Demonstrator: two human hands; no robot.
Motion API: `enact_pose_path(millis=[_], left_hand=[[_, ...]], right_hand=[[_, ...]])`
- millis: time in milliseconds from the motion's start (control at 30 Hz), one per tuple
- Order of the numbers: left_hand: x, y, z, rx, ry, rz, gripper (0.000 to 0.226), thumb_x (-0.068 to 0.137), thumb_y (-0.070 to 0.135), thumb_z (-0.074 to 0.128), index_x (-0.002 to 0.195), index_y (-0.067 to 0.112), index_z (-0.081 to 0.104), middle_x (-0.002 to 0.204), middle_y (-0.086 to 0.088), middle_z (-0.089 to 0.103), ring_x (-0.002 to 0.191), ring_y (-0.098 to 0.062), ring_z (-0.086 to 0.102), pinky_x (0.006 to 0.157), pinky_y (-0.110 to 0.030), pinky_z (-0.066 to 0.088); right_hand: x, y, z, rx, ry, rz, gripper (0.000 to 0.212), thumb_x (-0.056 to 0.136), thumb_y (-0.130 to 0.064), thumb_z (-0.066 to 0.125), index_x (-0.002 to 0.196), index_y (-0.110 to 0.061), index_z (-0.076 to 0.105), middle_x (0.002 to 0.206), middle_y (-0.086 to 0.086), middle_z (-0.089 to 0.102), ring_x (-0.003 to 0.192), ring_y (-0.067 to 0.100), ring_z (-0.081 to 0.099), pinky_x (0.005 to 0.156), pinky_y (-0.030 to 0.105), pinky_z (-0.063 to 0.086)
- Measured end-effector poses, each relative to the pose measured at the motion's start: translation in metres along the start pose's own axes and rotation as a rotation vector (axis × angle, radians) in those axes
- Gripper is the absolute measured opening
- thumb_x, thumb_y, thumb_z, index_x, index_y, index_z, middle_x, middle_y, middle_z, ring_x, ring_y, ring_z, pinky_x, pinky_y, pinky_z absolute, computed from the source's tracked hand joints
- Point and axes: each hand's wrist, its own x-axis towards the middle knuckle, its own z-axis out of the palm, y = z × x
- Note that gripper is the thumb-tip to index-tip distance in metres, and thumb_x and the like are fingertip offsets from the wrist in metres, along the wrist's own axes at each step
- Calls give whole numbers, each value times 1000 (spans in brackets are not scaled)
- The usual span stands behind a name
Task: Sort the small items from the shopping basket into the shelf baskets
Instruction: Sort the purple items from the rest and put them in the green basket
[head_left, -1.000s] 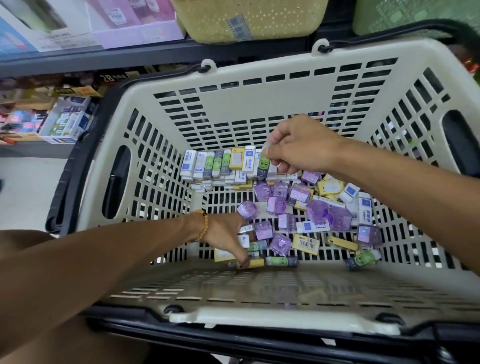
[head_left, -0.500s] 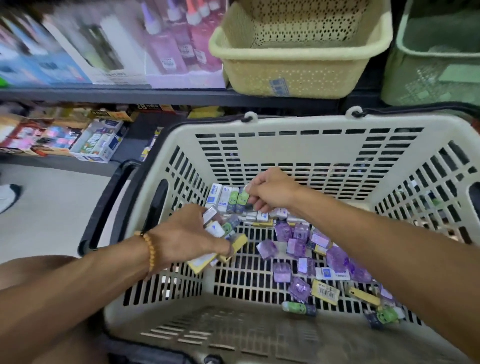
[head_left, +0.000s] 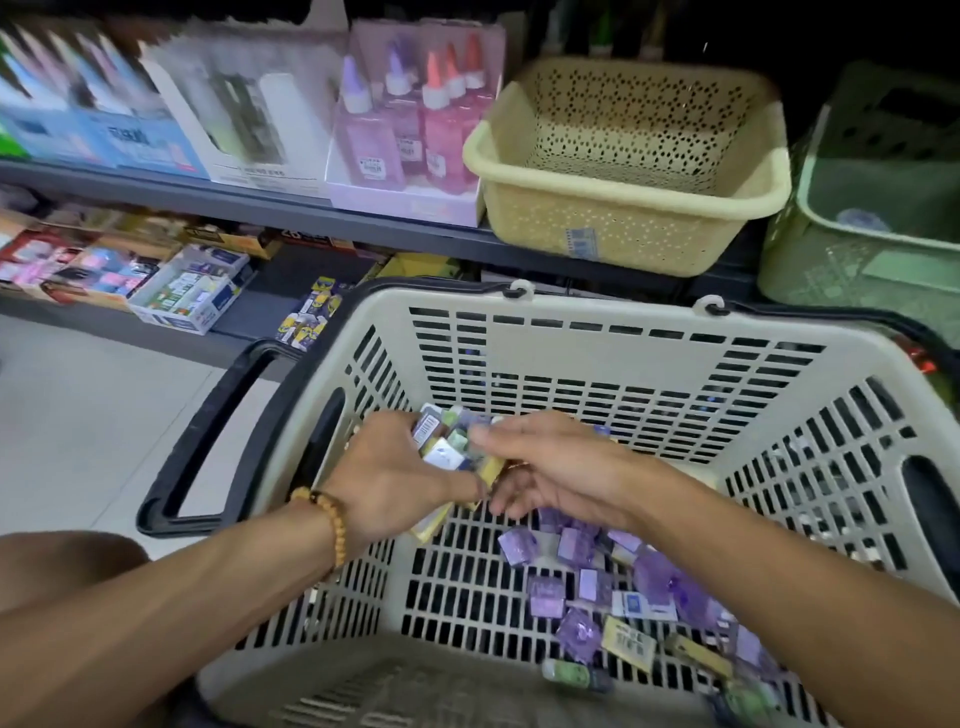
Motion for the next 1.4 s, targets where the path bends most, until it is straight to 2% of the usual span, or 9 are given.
enact_pose_path(millis=[100, 333, 467, 633, 833, 933, 1033, 1200, 1400], left_hand=[[1, 0, 3, -91, -41, 35, 24, 62, 8, 88, 80, 11, 72, 75, -1, 76, 64, -11, 68, 59, -19, 54], [9, -5, -11, -266, 77, -170, 39, 60, 13, 90, 83, 10, 59, 83, -8, 71, 70, -18, 63, 54, -28, 47], [9, -7, -18, -266, 67, -183, 71, 49, 24, 92, 109, 8, 58, 107, -9, 67, 93, -21, 61, 76, -30, 45], [12, -11, -21, -274, 78, -174, 55, 54, 18, 92, 100, 10, 62, 93, -9, 73, 86, -22, 68, 74, -30, 55], [15, -8, -19, -253, 63, -181, 66, 54, 23, 93, 108, 8, 59, 100, -7, 71, 93, -22, 66, 81, -34, 52], [14, -7, -18, -259, -13, -176, 77, 54, 23, 94, 119, 4, 58, 108, -11, 70, 102, -31, 65, 95, -48, 50], [16, -6, -17, -236, -83, -119, 48, 56, 20, 93, 96, 7, 69, 90, -7, 74, 88, -25, 70, 89, -42, 54], [11, 0, -10, -273, -179, -49, 49, 54, 24, 92, 94, 2, 73, 96, -16, 75, 99, -33, 69, 98, -48, 49], [18, 0, -13, -633, -40, -174, 31, 70, 3, 78, 96, 3, 62, 98, -23, 72, 70, -25, 70, 54, -28, 57]], right_hand=[[-1, 1, 5, -5, 78, -30, 12, 93, -17, 65, 94, -6, 66, 68, 5, 69, 55, 12, 62, 49, 18, 51], [6, -2, -23, -316, 347, -1, 15, 95, -24, 63, 93, -11, 70, 70, 3, 65, 41, 4, 50, 37, 16, 36], [32, 0, -26, -401, 469, -14, 24, 97, -18, 60, 93, 4, 70, 77, -1, 66, 42, -8, 53, 40, 9, 39], [60, 10, -13, -450, 568, -82, 10, 90, -17, 69, 94, -9, 71, 78, -6, 64, 61, 10, 64, 66, 28, 58], [55, 15, -4, -515, 664, -120, 28, 88, -12, 71, 115, -5, 64, 81, 2, 67, 84, 20, 67, 87, 32, 55], [37, 4, -1, -401, 627, -215, 16, 96, -23, 60, 100, -11, 70, 88, 5, 70, 78, 20, 70, 77, 36, 60], [17, -14, 8, -205, 396, -244, 27, 94, -39, 61, 97, -15, 71, 81, 1, 70, 63, 12, 66, 59, 23, 54], [9, -20, 7, -160, 333, -216, 9, 92, -19, 68, 92, -12, 73, 69, 1, 68, 56, 11, 63, 56, 20, 52], [10, 4, -27, -167, 594, -13, 21, 96, -16, 60, 94, 3, 68, 68, 8, 58, 49, 11, 52, 50, 22, 47]])
